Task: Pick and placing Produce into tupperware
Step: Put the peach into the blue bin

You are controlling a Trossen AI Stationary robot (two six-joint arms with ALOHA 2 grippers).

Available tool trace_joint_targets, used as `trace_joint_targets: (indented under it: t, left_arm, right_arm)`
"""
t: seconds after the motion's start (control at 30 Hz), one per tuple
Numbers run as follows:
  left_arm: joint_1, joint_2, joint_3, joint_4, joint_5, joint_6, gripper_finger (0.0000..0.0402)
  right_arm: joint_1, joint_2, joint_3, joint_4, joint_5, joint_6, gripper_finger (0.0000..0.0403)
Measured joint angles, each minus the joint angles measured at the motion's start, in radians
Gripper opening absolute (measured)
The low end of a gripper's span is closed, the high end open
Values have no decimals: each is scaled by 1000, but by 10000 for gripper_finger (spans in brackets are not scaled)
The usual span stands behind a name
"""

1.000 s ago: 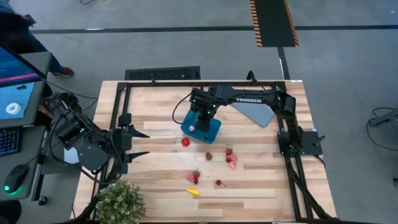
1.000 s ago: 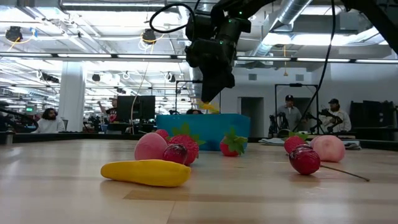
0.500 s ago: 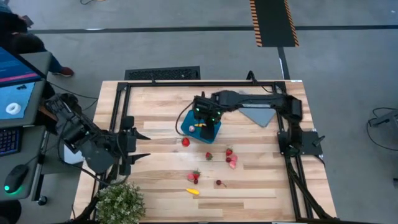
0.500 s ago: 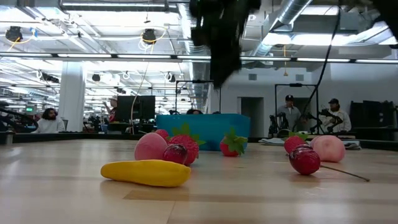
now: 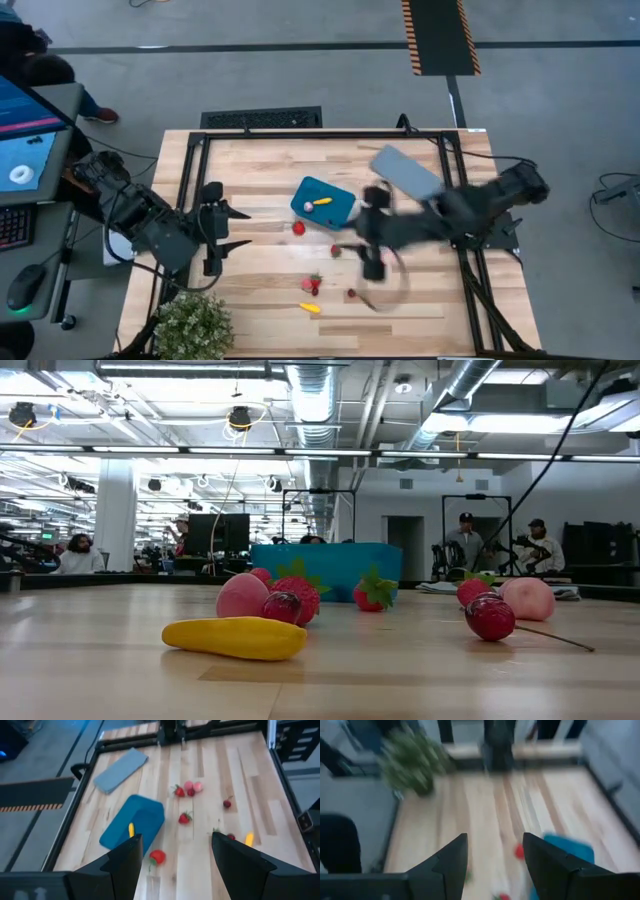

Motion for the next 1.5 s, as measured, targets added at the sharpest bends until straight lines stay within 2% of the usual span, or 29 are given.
trace_joint_targets:
  t: [0.13, 0.23, 0.4, 0.7, 0.97, 1.17, 1.5]
  left_arm:
    - [18, 7, 0, 32, 30, 38, 228]
    - [49, 41, 0, 33, 43, 45, 228]
    - [128, 153, 0, 74, 134, 129, 228]
    - [232, 366, 0, 100, 285, 182, 228]
    - [256, 520, 0, 160, 416, 197, 228]
    - [256, 627, 0, 233, 541, 197, 228]
    - [256, 780, 0, 287, 670, 225, 228]
  right_arm:
    - [173, -15, 1, 56, 207, 24, 204]
    - [262, 10, 0, 58, 336, 57, 198]
    - [345, 62, 0, 64, 439, 100, 189]
    - [457, 119, 0, 59, 499, 201, 180]
    - [554, 117, 0, 58, 601, 245, 176]
    - [566, 117, 0, 56, 603, 245, 175]
    - [566, 117, 0, 60, 601, 252, 175]
